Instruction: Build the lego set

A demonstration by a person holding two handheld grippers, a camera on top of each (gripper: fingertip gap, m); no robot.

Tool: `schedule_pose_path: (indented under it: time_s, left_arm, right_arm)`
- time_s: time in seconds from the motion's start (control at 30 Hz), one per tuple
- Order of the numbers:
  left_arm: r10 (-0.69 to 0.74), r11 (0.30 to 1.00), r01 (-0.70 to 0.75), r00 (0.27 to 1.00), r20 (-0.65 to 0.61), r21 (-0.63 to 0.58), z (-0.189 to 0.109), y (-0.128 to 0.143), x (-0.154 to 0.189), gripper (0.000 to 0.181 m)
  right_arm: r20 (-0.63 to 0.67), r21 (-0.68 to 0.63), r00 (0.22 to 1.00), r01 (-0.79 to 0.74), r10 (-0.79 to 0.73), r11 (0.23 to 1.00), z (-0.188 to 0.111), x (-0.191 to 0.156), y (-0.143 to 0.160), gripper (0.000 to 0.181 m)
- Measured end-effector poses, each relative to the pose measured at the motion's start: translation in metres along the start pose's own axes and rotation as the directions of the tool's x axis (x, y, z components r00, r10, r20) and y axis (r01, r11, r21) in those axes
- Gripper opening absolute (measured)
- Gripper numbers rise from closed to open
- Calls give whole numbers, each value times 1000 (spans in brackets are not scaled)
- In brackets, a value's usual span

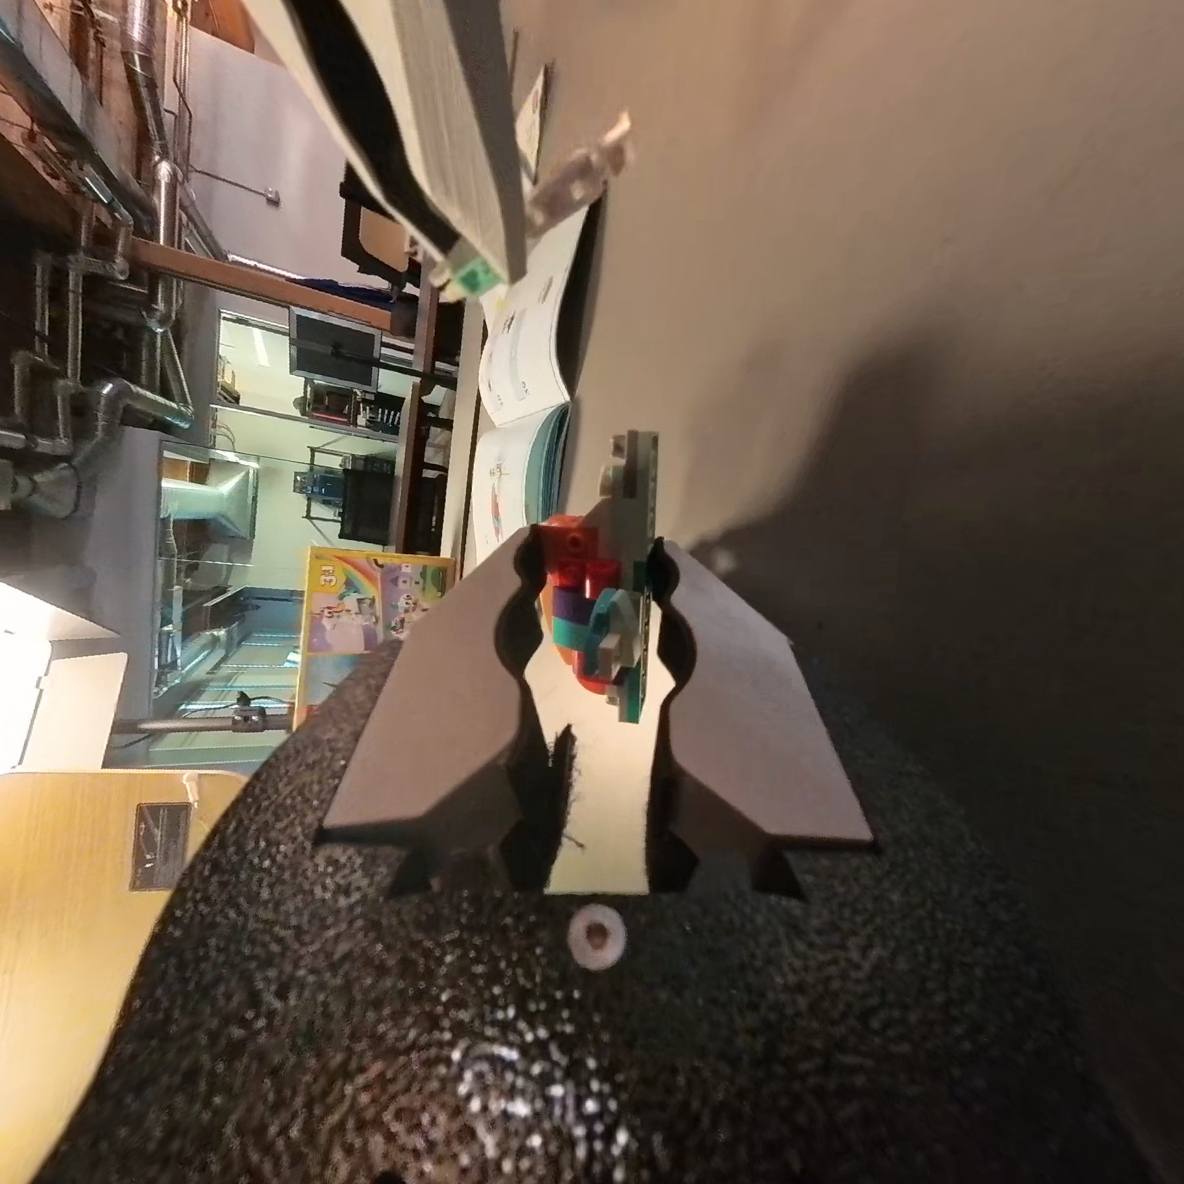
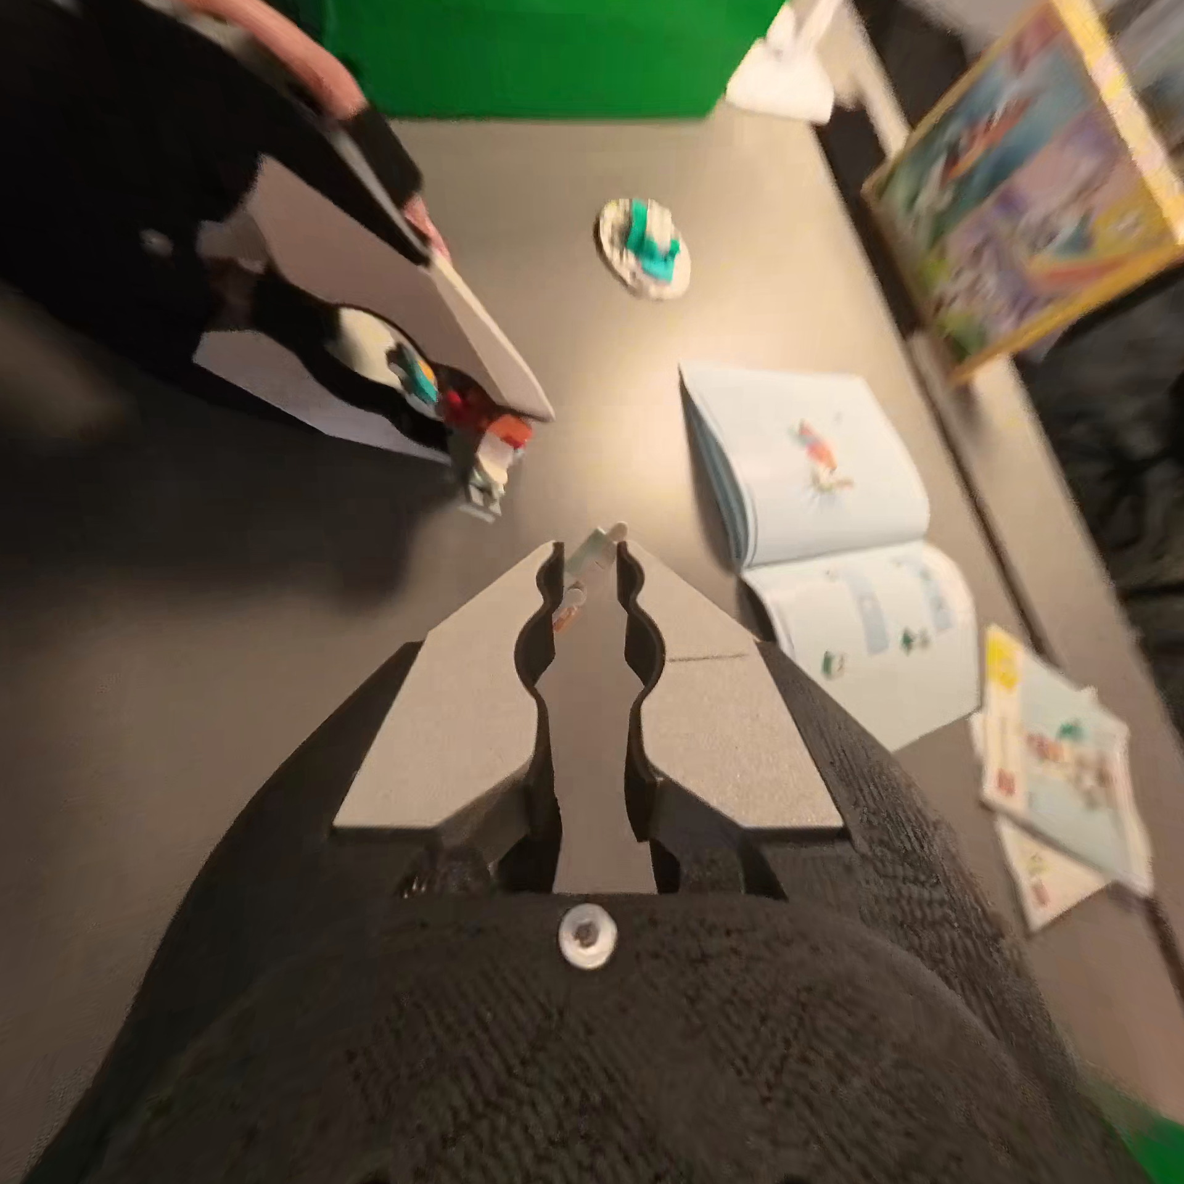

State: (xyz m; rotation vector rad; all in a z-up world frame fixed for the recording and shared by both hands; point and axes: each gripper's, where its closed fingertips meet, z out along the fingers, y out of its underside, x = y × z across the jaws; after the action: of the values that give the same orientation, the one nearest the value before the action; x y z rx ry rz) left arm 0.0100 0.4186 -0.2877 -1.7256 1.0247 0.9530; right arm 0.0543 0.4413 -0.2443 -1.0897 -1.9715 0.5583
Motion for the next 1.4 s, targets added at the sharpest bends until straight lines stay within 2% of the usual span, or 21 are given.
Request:
schedule_pose_path:
  time_s: [0.03,0.13,0.2,0.27,0.33,0.4,0.47,0.57,0.67,0.83,1.0,1.1,1.2,1.27,1.4]
  left_arm:
    - [-6,1000,6,1000,-3,5,0,-1,0,31]
    - [-17,1000,17,1000,-10,20,-1,-4,2,31]
    - [-36,999,36,999,-5,40,-3,-8,0,31]
    - [-68,995,68,998,-4,69,-6,-13,-2,31]
    - [-77,993,75,997,20,94,-9,-18,-6,31]
    - [-64,994,59,997,49,94,-10,-18,-10,31]
    - [-48,996,44,997,59,73,-9,-14,-11,31]
    - [-40,998,35,997,73,56,-8,-11,-13,31]
    - [-43,998,39,996,79,58,-8,-11,-14,31]
    - [-40,998,35,995,86,57,-8,-10,-16,31]
    - [6,999,-9,997,76,37,-7,-8,-11,31]
    - [21,999,-23,998,67,28,-6,-7,-9,31]
    - [38,999,-39,998,51,22,-5,-6,-6,31]
    - [44,999,-45,998,45,20,-4,-6,-4,31]
    - [41,999,-42,999,36,23,-4,-6,-3,31]
  right_arm:
    - [-37,50,998,59,-57,997,-2,0,-6,15]
    - [-144,161,976,186,-163,969,-9,-3,-23,15]
    - [-209,254,964,216,-165,943,-15,-3,-36,15]
    - [-186,344,982,92,-28,934,-16,-3,-45,15]
    - [-107,419,981,-100,159,903,-13,-1,-49,15]
    - [-114,432,936,-255,333,865,-8,10,-43,15]
    - [-125,445,892,-341,434,828,-3,15,-40,15]
    - [-129,481,865,-373,485,793,-1,12,-46,14]
    - [-207,469,832,-378,515,798,0,17,-39,14]
    - [-204,469,793,-436,574,768,3,16,-31,14]
    - [-205,370,811,-454,548,811,9,11,-19,10]
    - [-143,202,875,-431,462,879,16,2,-9,10]
    - [-83,10,953,-291,291,957,18,-8,9,10]
    - [-28,-92,979,-204,202,975,18,-15,22,10]
    - [111,-159,989,-85,103,984,15,-31,32,10]
